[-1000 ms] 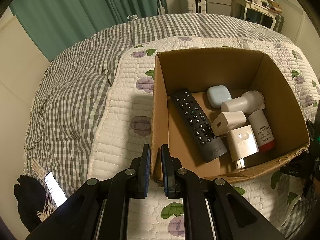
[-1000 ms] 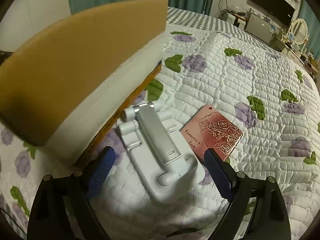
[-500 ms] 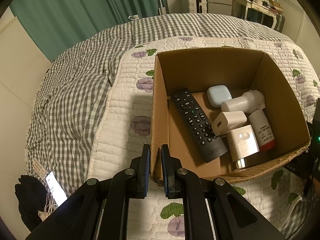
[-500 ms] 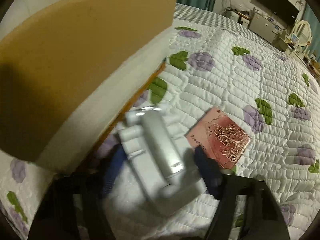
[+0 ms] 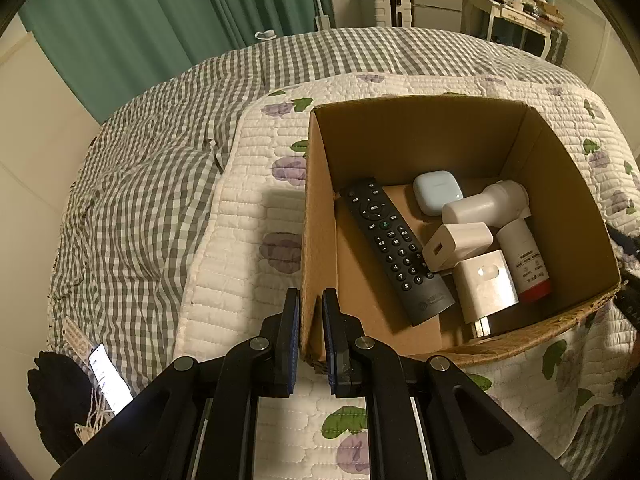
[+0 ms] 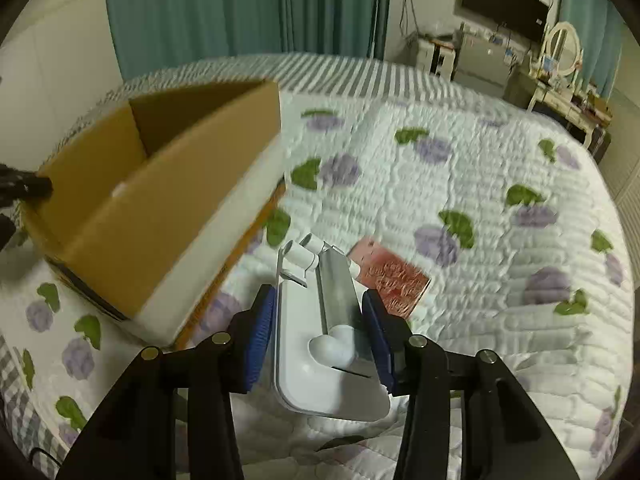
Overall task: Organize rigid objects
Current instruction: 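Grasp the white folding phone stand with the right tool, then place the white phone stand in the box and open the right tool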
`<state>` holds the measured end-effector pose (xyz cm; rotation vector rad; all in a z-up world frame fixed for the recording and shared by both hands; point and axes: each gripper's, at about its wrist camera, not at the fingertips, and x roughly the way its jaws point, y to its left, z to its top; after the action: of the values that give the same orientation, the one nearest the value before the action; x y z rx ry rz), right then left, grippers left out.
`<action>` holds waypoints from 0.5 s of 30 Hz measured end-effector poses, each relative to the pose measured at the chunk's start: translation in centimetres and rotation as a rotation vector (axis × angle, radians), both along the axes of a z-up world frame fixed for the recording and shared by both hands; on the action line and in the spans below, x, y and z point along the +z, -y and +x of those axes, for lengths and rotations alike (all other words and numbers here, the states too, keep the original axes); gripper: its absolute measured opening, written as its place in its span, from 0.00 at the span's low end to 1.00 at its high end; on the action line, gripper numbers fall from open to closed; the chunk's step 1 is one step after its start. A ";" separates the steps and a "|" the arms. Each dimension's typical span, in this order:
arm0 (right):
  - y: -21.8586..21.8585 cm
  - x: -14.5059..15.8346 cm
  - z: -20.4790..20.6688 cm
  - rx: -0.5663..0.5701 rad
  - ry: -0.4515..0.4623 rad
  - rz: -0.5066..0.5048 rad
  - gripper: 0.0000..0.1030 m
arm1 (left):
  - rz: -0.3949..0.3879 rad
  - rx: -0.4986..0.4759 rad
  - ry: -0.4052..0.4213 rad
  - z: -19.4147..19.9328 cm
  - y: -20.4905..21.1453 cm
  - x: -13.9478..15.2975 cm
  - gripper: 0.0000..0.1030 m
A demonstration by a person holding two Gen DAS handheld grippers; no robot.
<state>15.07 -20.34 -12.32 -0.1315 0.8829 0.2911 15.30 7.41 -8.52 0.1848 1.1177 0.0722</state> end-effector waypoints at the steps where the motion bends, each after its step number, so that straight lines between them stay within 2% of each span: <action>1: 0.0 0.8 -0.1 -0.001 0.018 0.009 0.42 | -0.001 0.000 0.000 0.0 0.0 0.0 0.10; 4: -0.5 3.0 -0.4 0.004 0.067 0.018 0.42 | -0.002 -0.001 0.001 0.0 0.0 0.0 0.10; 9: -2.6 8.3 -0.6 0.074 0.169 0.054 0.42 | -0.008 -0.001 0.001 0.0 0.0 0.1 0.10; 15: -7.8 12.7 -0.5 0.191 0.252 0.072 0.42 | -0.012 -0.001 0.000 0.1 0.0 0.0 0.10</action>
<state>14.56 -12.57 0.35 -0.1822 0.6095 0.4734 15.39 7.44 -8.49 0.1743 1.1181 0.0641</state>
